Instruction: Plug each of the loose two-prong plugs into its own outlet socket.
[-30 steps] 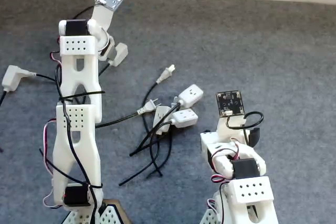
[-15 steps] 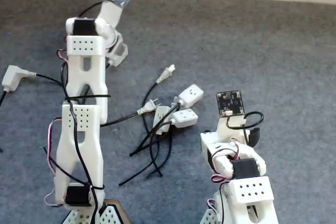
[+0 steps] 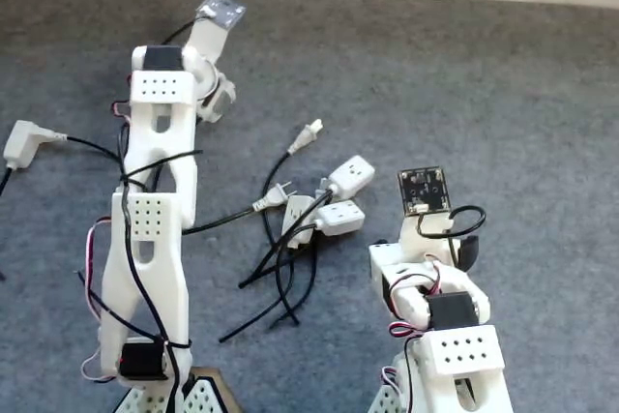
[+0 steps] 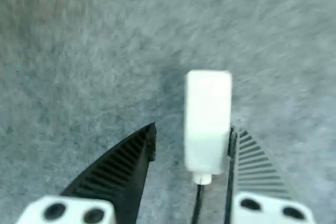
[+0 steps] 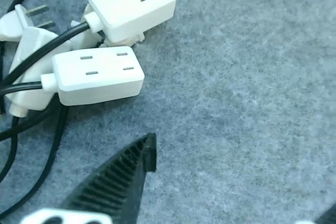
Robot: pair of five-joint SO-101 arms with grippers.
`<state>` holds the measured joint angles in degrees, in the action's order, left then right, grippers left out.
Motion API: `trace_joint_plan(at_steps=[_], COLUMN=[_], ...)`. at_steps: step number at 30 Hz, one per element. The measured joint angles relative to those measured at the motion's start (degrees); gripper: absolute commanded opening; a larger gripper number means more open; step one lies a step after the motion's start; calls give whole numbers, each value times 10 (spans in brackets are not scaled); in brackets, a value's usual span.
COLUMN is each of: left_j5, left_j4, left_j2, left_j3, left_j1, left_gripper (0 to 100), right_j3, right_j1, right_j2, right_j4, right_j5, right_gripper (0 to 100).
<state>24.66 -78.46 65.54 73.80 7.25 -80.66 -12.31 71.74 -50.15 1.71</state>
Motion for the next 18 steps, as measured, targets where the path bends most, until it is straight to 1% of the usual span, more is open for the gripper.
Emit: trace_joint_plan(at_steps=[11,15,18], left_j5=[-3,-3,0], left_j4=[12,11,-25], left_j2=[-1,-1,-1], left_j3=[-3,13,46], left_j1=[55,54,42], left_gripper=[221,244,278], right_j3=[0,0,0], right_j1=[0,0,0], right_j2=[0,0,0], right_j4=[0,0,2], right_j5=[0,0,0], right_gripper=[493,493,493])
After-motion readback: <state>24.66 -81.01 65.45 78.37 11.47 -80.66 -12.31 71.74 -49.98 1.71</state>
